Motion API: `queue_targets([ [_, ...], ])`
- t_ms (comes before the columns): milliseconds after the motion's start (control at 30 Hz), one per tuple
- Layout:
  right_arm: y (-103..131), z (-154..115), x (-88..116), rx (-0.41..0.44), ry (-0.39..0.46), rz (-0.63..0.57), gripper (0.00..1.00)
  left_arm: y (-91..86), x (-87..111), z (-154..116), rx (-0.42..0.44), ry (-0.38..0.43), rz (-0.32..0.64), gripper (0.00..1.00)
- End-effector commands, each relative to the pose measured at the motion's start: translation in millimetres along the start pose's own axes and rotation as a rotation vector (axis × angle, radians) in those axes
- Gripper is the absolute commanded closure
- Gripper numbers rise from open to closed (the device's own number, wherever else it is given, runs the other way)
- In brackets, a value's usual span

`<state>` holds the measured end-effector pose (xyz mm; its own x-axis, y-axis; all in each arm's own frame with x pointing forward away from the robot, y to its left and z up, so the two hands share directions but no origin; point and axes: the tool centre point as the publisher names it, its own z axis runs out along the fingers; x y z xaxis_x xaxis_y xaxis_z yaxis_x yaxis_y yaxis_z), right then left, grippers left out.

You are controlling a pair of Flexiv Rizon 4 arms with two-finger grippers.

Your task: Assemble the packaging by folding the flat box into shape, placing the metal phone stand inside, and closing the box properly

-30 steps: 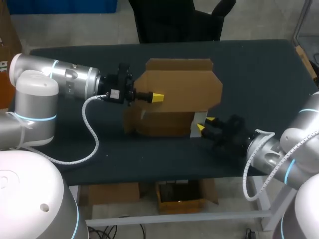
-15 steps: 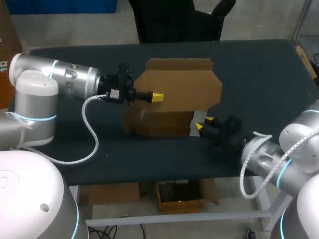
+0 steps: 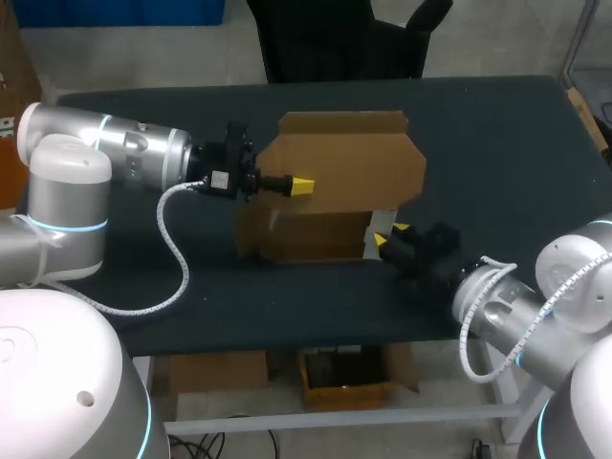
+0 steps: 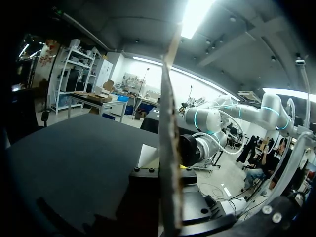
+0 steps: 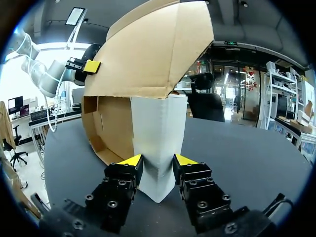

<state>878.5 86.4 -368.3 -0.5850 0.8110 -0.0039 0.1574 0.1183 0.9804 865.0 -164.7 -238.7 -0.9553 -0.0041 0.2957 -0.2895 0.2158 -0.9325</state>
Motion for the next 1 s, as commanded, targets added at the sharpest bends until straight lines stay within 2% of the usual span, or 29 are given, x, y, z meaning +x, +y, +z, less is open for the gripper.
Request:
queue_targets([
  [33,-4.2,10.0,4.6,-0.011,-0.099,0.010,0.63,3.6,-0.2,3.6,-0.002,0.004,0.000,1.00],
  [1000,1.7,15.9,-3.0,0.033,-0.166,0.077,0.65,3.6,-0.2,3.6,-0.002,0.004,0.000,1.00],
])
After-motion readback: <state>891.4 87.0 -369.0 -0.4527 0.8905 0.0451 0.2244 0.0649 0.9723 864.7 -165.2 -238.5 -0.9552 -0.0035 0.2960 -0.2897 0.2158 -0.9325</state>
